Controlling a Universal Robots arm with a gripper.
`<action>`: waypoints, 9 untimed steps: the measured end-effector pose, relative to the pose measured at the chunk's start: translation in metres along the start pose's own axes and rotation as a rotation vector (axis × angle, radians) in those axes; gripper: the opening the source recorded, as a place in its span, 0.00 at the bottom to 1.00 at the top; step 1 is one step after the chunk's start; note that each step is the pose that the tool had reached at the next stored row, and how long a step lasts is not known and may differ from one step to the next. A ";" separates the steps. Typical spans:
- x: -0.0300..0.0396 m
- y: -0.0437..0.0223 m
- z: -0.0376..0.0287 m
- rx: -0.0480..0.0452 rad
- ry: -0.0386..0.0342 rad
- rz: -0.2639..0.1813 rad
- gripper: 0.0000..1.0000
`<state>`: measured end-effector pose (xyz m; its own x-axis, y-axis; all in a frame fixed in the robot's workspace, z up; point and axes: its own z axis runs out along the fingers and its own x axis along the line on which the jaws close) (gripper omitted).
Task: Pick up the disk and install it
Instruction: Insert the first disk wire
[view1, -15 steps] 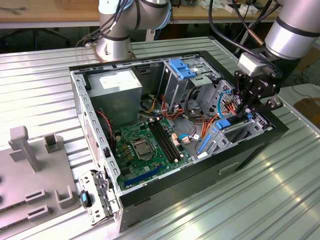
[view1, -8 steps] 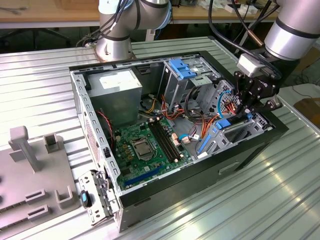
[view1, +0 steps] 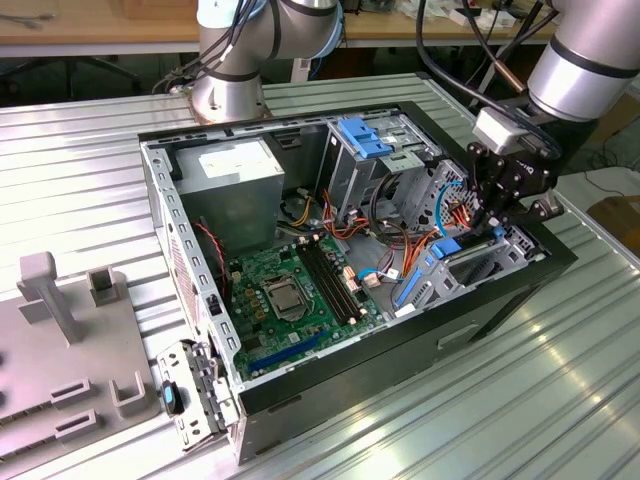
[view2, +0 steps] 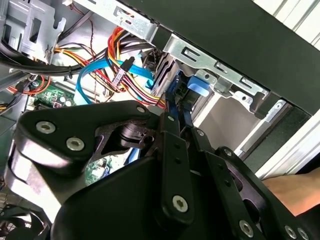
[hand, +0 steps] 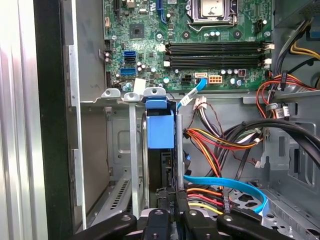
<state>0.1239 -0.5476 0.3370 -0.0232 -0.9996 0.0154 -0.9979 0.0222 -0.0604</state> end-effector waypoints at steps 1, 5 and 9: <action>0.0000 0.0000 0.0007 0.0000 -0.0029 0.000 0.17; 0.0000 0.0000 0.0010 0.0000 -0.0045 0.000 0.17; -0.0001 0.0002 0.0018 0.0001 -0.0069 0.000 0.18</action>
<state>0.1238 -0.5475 0.3353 -0.0231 -0.9997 0.0085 -0.9979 0.0225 -0.0605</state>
